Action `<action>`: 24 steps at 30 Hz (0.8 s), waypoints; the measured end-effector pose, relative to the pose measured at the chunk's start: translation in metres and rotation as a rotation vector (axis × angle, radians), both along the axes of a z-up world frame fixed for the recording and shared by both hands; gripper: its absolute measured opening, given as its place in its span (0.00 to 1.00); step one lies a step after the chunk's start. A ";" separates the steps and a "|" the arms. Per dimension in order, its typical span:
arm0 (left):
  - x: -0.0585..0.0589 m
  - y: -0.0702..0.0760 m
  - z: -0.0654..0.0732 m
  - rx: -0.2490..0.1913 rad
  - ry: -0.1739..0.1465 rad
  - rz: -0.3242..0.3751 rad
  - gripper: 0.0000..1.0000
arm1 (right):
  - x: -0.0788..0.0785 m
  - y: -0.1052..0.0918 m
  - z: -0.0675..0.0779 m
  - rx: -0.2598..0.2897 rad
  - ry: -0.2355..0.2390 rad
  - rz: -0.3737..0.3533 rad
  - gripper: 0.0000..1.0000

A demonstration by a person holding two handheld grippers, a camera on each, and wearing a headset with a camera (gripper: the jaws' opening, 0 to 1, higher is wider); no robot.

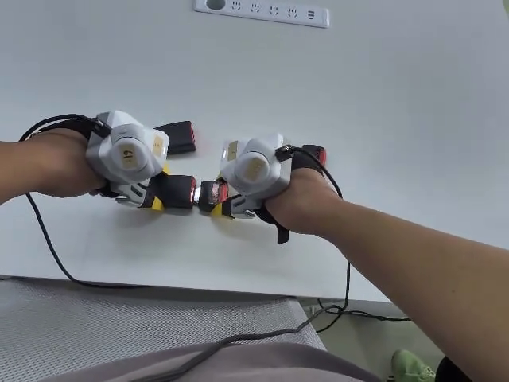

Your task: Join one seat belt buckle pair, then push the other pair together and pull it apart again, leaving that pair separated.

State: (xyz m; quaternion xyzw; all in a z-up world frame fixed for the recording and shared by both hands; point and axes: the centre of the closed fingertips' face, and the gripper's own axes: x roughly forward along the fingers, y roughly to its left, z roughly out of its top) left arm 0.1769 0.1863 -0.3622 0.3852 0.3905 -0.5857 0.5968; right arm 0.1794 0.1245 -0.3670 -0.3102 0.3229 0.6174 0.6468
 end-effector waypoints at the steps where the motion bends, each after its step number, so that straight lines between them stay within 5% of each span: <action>1: 0.000 0.000 0.000 0.002 0.001 0.001 0.32 | 0.000 0.000 0.000 0.003 0.003 -0.002 0.32; 24: 0.005 0.003 -0.006 0.031 0.004 0.035 0.34 | 0.001 0.001 0.000 0.002 0.012 -0.014 0.34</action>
